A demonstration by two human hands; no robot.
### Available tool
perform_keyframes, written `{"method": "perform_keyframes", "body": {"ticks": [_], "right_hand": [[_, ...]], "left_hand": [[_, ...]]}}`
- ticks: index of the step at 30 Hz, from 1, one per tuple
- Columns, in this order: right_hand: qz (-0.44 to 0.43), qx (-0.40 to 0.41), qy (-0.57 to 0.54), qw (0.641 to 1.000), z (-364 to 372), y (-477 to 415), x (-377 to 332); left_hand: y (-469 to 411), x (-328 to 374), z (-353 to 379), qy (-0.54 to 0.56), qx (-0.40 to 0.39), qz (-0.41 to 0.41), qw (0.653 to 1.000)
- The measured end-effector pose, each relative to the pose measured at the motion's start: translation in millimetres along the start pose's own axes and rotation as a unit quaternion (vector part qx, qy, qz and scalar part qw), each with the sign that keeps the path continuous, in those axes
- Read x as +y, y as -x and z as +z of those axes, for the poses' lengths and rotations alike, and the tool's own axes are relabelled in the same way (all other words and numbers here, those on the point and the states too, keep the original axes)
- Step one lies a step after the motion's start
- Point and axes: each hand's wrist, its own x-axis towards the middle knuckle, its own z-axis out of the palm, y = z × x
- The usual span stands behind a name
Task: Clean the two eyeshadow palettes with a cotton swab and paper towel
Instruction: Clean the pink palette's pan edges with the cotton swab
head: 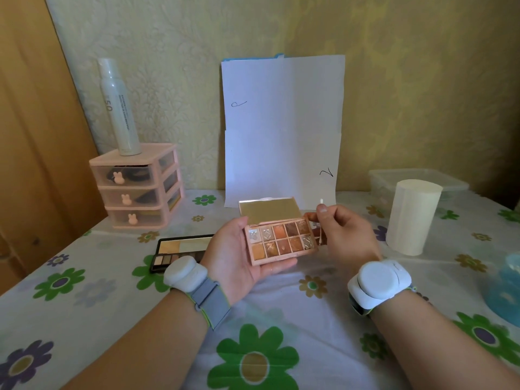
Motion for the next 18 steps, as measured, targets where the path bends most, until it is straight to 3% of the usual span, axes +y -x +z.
{"method": "perform_keyframes", "body": {"ticks": [5, 12, 18], "right_hand": [[-0.016, 0.060, 0.044, 0.997, -7.7, 3.7, -8.7], [-0.017, -0.085, -0.006, 0.996, 6.0, 16.3, -13.5], [-0.024, -0.157, 0.029, 0.987, 19.6, 22.7, -7.6]], "left_hand": [[-3.8, 1.8, -2.6, -0.019, 0.012, -0.001, 1.000], [-6.2, -0.2, -5.1, -0.057, 0.004, 0.006, 0.998], [-3.4, 1.5, -0.7, -0.009, -0.001, 0.012, 1.000]]}}
